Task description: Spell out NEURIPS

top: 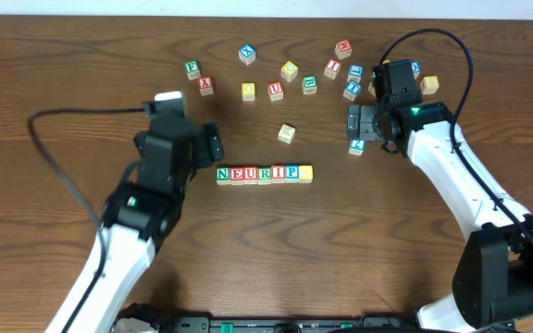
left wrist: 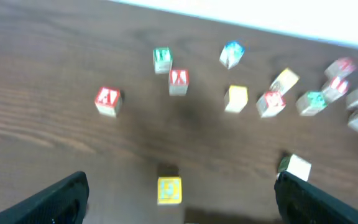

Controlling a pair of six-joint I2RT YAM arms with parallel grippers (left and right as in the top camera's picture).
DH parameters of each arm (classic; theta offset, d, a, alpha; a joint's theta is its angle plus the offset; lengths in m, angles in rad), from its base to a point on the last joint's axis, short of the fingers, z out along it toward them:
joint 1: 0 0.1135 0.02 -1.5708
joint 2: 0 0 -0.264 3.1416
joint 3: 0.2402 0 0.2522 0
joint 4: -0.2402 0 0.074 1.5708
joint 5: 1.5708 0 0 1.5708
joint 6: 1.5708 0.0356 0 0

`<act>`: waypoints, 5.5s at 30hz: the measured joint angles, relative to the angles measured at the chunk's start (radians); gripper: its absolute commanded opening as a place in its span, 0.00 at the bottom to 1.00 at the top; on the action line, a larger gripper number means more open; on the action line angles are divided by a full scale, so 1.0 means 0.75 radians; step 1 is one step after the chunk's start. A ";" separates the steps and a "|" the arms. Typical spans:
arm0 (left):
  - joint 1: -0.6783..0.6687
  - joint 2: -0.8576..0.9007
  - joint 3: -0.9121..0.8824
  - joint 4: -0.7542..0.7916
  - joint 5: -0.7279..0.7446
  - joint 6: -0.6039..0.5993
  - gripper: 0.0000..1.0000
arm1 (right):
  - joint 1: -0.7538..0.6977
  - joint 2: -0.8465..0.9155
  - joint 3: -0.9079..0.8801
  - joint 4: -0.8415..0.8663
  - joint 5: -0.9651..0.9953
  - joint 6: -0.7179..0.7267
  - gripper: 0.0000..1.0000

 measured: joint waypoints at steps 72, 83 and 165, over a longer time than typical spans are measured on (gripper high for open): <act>0.479 -1.496 -1.102 0.299 0.457 0.104 0.94 | 0.000 0.000 0.002 0.001 0.000 0.000 0.99; 0.480 -1.496 -1.102 0.299 0.457 0.104 0.94 | 0.000 0.000 0.002 0.001 0.000 0.000 0.99; 0.481 -1.496 -1.096 0.289 0.457 0.104 0.94 | -0.133 -2.097 -1.692 0.780 -0.192 -0.548 0.99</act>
